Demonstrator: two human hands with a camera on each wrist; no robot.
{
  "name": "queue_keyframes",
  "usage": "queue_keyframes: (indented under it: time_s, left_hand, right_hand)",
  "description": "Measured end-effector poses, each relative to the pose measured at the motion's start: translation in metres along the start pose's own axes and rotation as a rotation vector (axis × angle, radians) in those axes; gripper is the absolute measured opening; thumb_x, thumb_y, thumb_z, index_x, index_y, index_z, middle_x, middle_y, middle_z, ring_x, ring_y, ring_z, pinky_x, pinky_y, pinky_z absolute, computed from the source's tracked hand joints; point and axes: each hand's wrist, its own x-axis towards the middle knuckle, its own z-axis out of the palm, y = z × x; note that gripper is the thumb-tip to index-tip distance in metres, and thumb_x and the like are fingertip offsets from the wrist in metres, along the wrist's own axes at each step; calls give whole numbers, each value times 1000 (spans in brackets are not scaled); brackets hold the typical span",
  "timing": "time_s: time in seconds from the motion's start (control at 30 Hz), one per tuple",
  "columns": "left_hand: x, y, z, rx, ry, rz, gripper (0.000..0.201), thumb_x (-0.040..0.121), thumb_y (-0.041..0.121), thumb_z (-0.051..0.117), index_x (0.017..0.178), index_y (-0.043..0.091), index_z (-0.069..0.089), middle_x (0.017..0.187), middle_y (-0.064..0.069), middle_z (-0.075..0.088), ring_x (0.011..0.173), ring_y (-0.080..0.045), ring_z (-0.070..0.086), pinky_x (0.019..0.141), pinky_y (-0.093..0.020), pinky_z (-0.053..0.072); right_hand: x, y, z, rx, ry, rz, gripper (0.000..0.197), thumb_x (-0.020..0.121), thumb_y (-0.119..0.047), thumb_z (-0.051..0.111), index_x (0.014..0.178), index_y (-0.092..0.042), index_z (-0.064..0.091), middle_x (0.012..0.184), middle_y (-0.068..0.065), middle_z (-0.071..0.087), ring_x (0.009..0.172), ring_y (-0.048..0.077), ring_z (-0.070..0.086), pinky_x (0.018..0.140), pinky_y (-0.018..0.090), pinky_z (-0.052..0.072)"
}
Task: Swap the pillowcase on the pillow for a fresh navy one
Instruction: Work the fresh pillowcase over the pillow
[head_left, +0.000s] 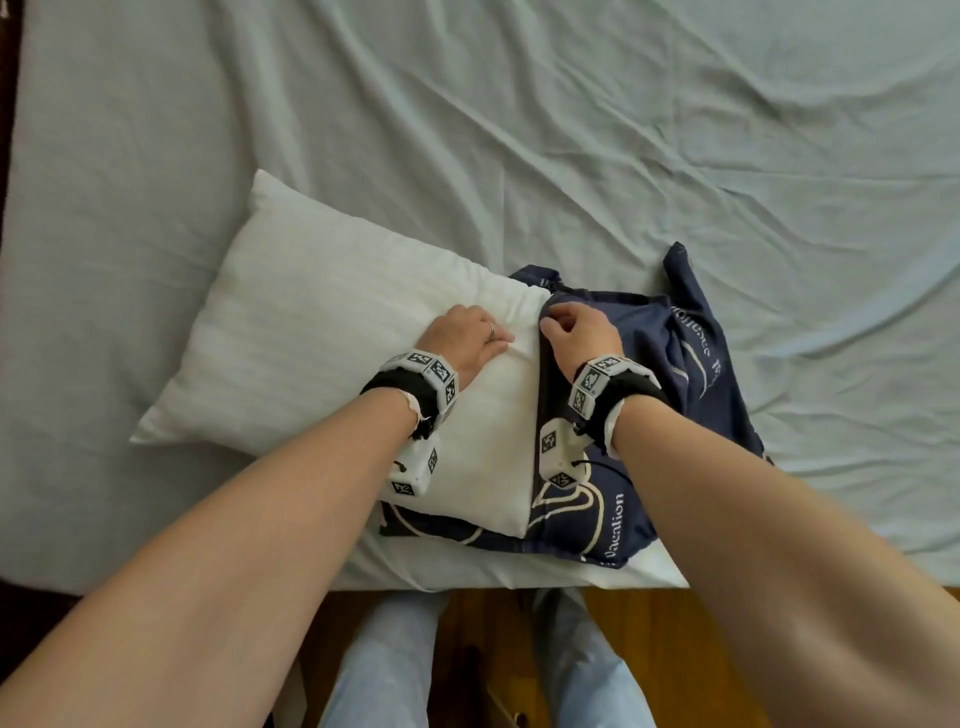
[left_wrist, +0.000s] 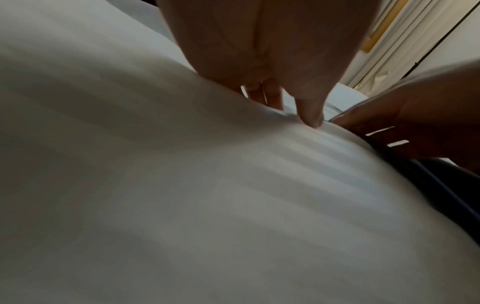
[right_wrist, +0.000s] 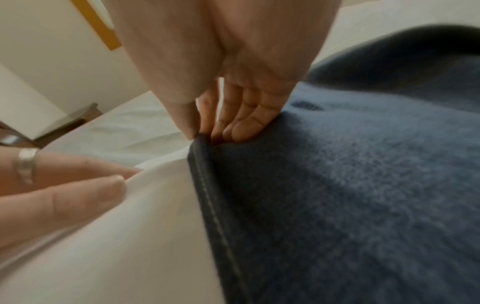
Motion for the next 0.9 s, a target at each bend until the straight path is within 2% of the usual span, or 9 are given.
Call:
queue_keyframes:
  time_s: [0.1, 0.23, 0.37, 0.47, 0.57, 0.67, 0.77, 0.83, 0.9]
  left_hand:
    - [-20, 4, -12, 69, 30, -81, 55, 75, 63, 67, 119, 31, 57, 114, 5, 55, 111, -18, 50, 95, -34, 41]
    - [-51, 11, -26, 244, -174, -114, 83, 48, 79, 73, 111, 29, 50, 110, 6, 52, 105, -17, 49, 90, -36, 42]
    - [-70, 5, -15, 456, -325, -28, 74, 52, 77, 71, 103, 26, 53, 109, 5, 58, 108, -19, 48, 88, -37, 38]
    - [-82, 2, 2, 640, -340, 79, 94, 52, 78, 70, 123, 19, 52, 122, 1, 53, 118, -22, 43, 91, -39, 37]
    - [-100, 0, 14, 710, -323, 112, 105, 50, 74, 75, 131, 15, 44, 126, -1, 45, 119, -23, 42, 89, -40, 40]
    - [-107, -1, 23, 784, -315, 151, 95, 59, 55, 82, 132, 13, 40, 127, -4, 45, 117, -25, 46, 85, -38, 43]
    - [-109, -3, 31, 728, -313, 117, 47, 83, 31, 71, 123, 13, 54, 120, -7, 58, 111, -29, 56, 80, -36, 48]
    - [-109, 0, 37, 791, -321, 103, 24, 91, 21, 57, 113, 15, 63, 109, -6, 67, 103, -30, 64, 73, -33, 45]
    - [-112, 7, 43, 842, -339, 126, 24, 91, 11, 48, 106, 14, 66, 103, -5, 70, 98, -29, 66, 69, -30, 41]
  right_hand:
    - [-24, 6, -4, 97, 99, 112, 25, 89, -43, 60, 108, -27, 63, 90, -17, 61, 86, 10, 60, 74, 25, 42]
    - [-63, 19, -4, 69, 32, 221, 23, 88, -46, 62, 100, -27, 58, 88, -12, 61, 83, 13, 60, 71, 29, 42]
    - [-97, 33, 6, 27, 86, 308, 14, 86, -41, 60, 91, -29, 57, 87, -8, 63, 82, 17, 60, 72, 31, 47]
    - [-133, 56, 33, 56, 166, 412, 16, 83, -42, 60, 84, -27, 54, 83, -7, 63, 82, 21, 62, 74, 32, 49]
    - [-179, 72, 64, 23, 204, 449, 22, 86, -44, 60, 82, -23, 54, 81, -2, 63, 83, 27, 62, 72, 33, 48]
    - [-209, 86, 90, -19, 127, 477, 28, 81, -54, 59, 79, -27, 55, 90, 1, 68, 88, 30, 64, 76, 34, 49]
    - [-230, 97, 116, -108, 47, 496, 57, 74, -75, 56, 100, -25, 55, 103, 2, 64, 96, 31, 64, 80, 39, 51]
    - [-231, 99, 127, -77, 97, 573, 60, 81, -67, 58, 113, -16, 51, 114, 7, 61, 105, 34, 62, 83, 42, 49]
    - [-224, 100, 132, -17, 164, 622, 38, 92, -46, 53, 111, -13, 53, 115, 12, 64, 105, 36, 62, 82, 41, 47]
